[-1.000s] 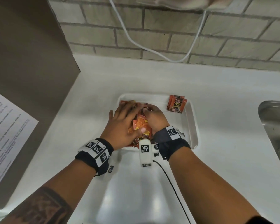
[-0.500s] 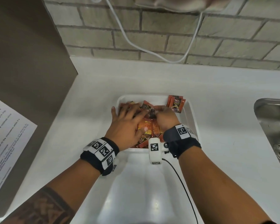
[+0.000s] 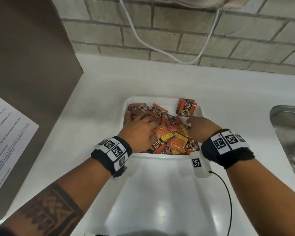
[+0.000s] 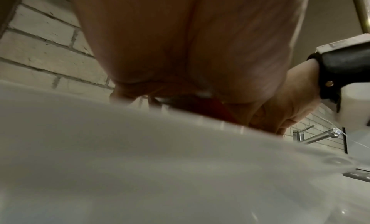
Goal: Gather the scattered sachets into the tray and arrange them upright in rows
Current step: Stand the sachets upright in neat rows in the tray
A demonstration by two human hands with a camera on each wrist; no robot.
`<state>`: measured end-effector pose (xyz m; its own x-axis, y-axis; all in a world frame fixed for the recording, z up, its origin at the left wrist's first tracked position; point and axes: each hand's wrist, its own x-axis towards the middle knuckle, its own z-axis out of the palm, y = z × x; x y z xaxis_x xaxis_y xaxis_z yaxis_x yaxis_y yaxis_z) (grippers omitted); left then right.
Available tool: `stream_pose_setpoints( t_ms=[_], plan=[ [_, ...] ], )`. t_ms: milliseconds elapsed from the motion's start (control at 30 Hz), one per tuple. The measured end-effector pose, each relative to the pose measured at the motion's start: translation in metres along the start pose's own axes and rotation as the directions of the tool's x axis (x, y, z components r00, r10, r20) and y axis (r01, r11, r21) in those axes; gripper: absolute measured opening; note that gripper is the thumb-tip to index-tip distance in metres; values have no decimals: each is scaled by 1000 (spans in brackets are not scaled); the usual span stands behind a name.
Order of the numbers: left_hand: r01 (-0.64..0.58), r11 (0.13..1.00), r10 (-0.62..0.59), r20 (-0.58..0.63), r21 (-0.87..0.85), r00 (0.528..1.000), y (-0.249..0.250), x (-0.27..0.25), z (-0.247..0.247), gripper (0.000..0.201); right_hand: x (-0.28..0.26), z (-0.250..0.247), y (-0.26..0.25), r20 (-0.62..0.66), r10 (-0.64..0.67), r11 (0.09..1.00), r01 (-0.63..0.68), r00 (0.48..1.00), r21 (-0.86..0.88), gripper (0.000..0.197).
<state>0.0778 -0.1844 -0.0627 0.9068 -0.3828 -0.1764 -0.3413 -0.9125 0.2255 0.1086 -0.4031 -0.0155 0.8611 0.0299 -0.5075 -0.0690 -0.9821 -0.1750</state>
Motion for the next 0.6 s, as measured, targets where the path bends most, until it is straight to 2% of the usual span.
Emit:
stream_pose_setpoints(
  t_ms=[133, 400, 533, 600],
  plan=[
    [6, 1000, -6, -39, -20, 999, 7, 4, -4, 37, 9, 5, 2, 38, -7, 1000, 6, 999, 16, 50],
    [-14, 997, 12, -27, -73, 1000, 10, 10, 2, 26, 30, 16, -2, -32, -3, 981, 9, 999, 194, 63],
    [-24, 988, 22, -16, -152, 1000, 10, 10, 2, 23, 31, 17, -6, -14, -57, 976, 58, 998, 209, 47],
    [-37, 986, 35, -18, -164, 999, 9, 10, 2, 23, 32, 15, -5, 7, -66, 957, 62, 998, 284, 39]
  ],
)
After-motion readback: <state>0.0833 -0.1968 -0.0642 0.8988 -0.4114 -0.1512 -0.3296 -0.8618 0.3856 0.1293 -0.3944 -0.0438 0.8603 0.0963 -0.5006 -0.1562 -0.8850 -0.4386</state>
